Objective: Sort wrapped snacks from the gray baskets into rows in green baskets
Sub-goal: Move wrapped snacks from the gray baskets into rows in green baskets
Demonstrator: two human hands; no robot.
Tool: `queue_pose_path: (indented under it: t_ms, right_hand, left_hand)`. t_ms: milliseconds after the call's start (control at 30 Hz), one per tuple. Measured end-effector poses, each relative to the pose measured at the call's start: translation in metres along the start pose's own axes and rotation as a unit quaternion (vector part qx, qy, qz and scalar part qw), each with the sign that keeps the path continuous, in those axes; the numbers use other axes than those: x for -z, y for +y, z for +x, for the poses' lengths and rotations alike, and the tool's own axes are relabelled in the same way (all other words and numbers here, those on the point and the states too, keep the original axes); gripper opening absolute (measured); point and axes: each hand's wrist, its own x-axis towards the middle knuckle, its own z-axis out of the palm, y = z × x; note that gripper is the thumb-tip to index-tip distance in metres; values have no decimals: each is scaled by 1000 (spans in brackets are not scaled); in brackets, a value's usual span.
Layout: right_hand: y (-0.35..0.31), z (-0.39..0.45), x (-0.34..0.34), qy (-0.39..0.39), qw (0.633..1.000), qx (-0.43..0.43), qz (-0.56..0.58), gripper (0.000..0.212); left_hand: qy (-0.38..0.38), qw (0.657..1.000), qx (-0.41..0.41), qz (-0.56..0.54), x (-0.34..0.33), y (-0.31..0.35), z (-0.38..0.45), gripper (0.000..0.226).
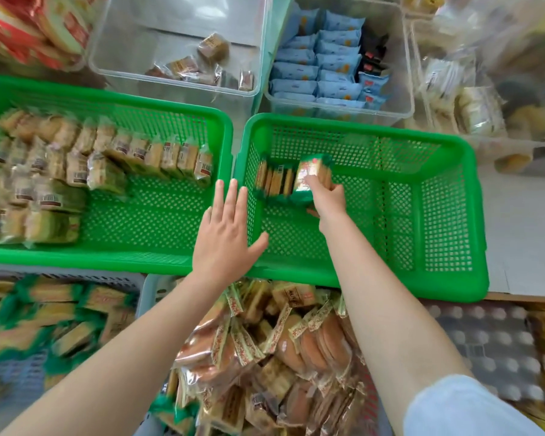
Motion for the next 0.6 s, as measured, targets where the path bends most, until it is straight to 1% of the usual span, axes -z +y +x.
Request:
queue_pose_path:
  t_ms: [67,133,200,267,333,367,467,500,600]
  right_hand:
    - [0,3,-8,-30,998,-22,49,55]
    - [-2,4,-13,-43,994,-31,90,51]
    - [-4,5,-13,-54,988,-37,142,48]
    - [-7,4,-11,-72,977,-44,196,50]
    - [-9,3,-8,-94,965,-48,240,51]
    - [-10,2,-7,-106,960,-48,255,47]
    - [-11,0,-6,-150,948,-56,277,24]
    - [-11,-1,-5,-157,944,-63,283,23]
    - [-9,0,-4,-150,948,-78,270,30]
  left_hand:
    - [-1,1000,2,-7,0,0,0,92]
    - [5,1000,8,-18,1,-1,1,89]
    - [29,999,2,-24,4,-3,8,81]
    - [55,998,-24,-6,8,-5,21,72]
    - [52,996,-67,20,9,-6,39,65]
    - [44,995,-85,29,9,-5,47,63]
    - [27,992,-115,40,11,3,67,60]
    - [21,991,-120,45,12,7,72,58]
    - [-3,991,-122,60,11,14,80,56]
